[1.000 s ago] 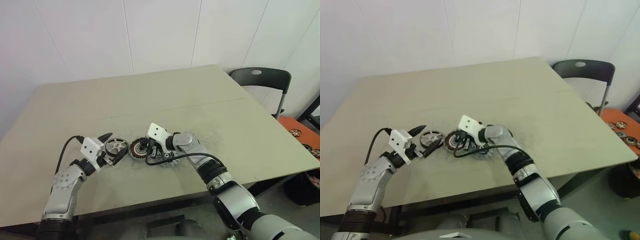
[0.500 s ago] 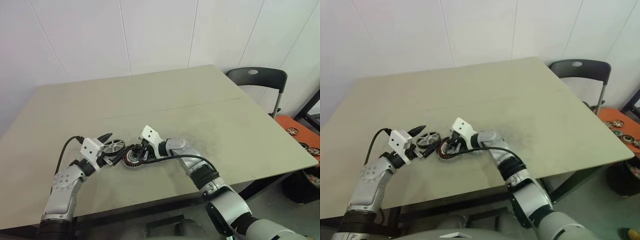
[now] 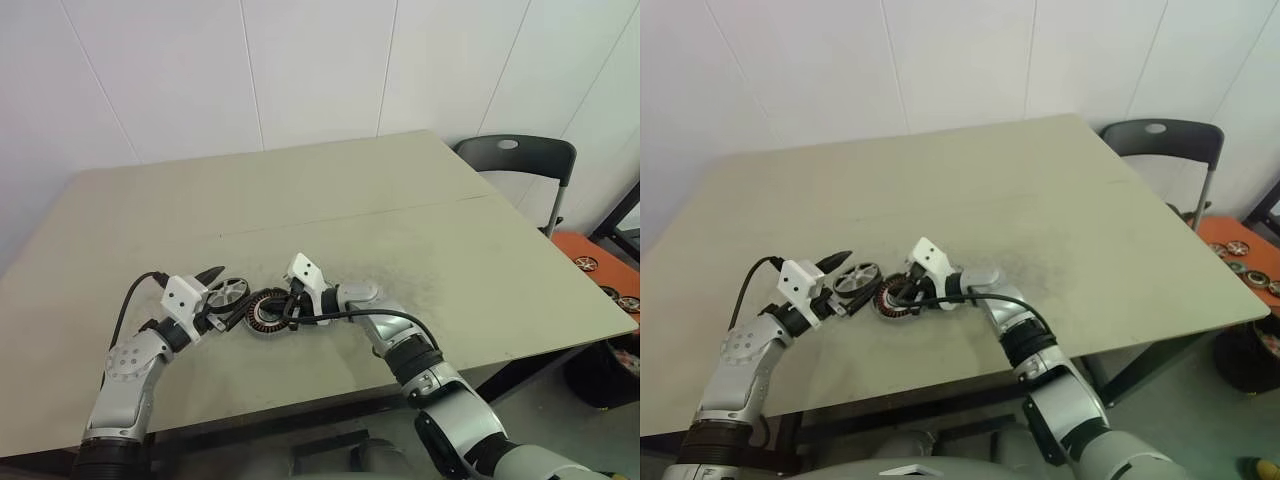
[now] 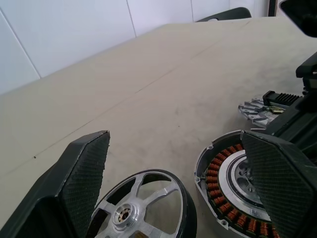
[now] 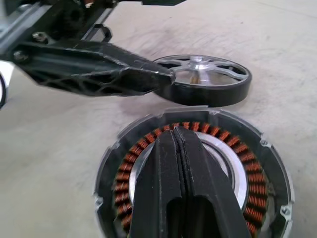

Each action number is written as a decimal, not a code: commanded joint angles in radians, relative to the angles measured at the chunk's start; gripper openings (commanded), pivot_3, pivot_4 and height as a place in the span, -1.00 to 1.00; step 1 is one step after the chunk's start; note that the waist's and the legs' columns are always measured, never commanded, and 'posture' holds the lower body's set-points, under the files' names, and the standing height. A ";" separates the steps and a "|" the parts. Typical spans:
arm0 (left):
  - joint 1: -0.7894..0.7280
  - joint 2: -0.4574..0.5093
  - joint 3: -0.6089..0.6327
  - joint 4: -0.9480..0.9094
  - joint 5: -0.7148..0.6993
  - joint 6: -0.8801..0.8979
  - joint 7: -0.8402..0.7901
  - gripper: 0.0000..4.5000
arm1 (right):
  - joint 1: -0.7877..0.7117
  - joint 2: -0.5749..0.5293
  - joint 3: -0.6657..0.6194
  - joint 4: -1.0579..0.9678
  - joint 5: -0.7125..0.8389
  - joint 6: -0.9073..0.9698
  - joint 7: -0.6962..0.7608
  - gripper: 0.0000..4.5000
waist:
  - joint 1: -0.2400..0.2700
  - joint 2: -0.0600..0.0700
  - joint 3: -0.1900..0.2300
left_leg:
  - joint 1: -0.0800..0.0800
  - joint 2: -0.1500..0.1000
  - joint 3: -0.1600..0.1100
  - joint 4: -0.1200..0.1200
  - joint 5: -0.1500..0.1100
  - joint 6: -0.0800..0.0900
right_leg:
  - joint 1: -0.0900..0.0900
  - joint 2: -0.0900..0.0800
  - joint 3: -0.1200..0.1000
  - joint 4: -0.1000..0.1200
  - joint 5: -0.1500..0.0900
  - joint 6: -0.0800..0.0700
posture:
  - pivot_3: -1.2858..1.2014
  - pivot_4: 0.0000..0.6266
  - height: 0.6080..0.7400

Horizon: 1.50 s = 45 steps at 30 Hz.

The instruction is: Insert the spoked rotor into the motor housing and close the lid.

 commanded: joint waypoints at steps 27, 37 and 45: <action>-0.013 0.008 0.014 -0.035 0.001 0.000 0.005 1.00 | -0.120 -0.043 -0.001 0.066 -0.081 -0.218 -0.156 -0.99 | 0.001 0.000 0.000 | 0.000 0.000 0.000 0.000 0.000 0.000 | 0.000 0.000 0.000 0.000 0.000 0.000 | 0.03 -1.00 1.00; 0.143 0.006 0.168 -0.176 -0.230 0.209 0.044 1.00 | -0.112 -0.148 -0.054 -0.048 0.016 -0.135 0.004 -0.99 | 0.000 0.000 0.001 | -0.001 0.000 0.000 0.000 0.000 0.000 | 0.000 0.000 0.000 -0.001 0.000 0.000 | 0.03 -1.00 1.00; 0.221 0.008 0.261 -0.279 -0.397 0.552 0.189 1.00 | -0.082 -0.287 -0.074 -0.212 0.075 -0.083 0.117 -0.99 | 0.006 -0.002 0.002 | -0.004 0.000 -0.001 0.001 0.000 0.000 | -0.002 -0.001 -0.001 -0.001 -0.003 0.004 | 0.03 -1.00 1.00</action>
